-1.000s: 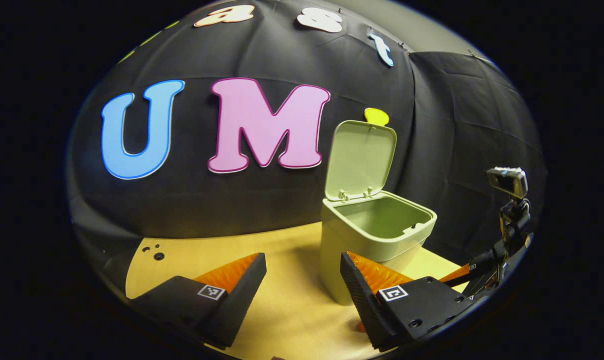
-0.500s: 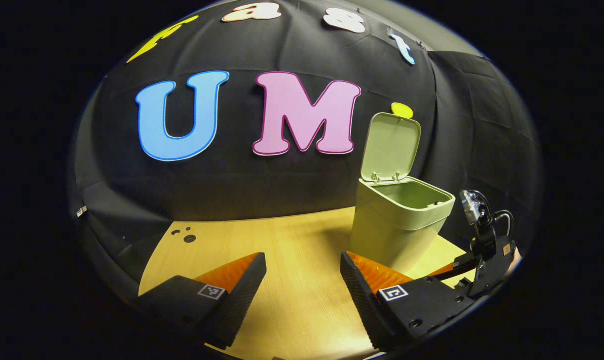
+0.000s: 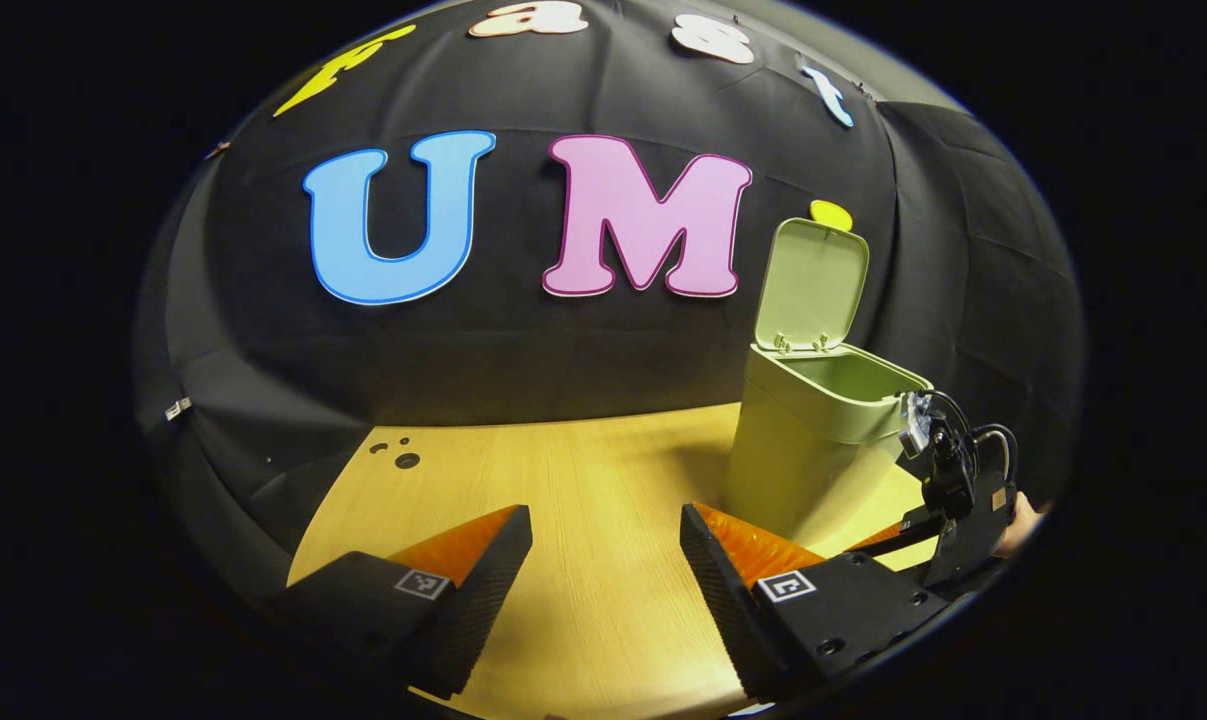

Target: Press the lid of the desktop garbage bin to open it, pick up the crumpled paper on the desktop and throw it into the bin, then pick up the pop can on the desktop and drop it into the bin, and finally close the garbage bin lid.

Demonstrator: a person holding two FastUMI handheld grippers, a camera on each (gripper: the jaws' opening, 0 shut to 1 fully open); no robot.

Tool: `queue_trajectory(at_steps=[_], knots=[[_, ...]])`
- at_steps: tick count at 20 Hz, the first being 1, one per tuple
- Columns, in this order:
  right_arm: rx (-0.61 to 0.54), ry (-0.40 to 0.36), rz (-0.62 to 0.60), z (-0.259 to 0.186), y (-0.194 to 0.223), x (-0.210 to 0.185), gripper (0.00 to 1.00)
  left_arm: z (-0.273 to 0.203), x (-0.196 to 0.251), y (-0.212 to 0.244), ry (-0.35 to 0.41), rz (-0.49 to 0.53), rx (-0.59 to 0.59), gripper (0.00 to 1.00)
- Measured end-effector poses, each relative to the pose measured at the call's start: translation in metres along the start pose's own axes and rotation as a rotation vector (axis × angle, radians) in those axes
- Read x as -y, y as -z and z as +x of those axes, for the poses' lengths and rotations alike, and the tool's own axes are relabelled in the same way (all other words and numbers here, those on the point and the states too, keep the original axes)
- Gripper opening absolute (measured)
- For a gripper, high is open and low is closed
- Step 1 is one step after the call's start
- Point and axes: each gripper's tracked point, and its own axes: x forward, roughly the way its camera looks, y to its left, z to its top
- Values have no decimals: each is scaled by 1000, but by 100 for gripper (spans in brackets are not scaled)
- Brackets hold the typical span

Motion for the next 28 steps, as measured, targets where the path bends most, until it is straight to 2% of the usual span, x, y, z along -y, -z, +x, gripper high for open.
queue_trajectory(at_steps=[4,9,15,21,28], knots=[[-17,-13,3,1,1,1,84,1,0,1,-4,-6,-7,95],[4,-18,34,-7,-6,2,84,1,3,3,-2,0,-11,95],[40,-41,38,-48,-25,0,84,2,7,6,4,0,-19,95],[106,-76,52,-113,-69,-5,84,5,14,7,29,-1,-20,95],[228,-135,118,-180,-145,0,83,10,23,5,58,-4,-17,95]])
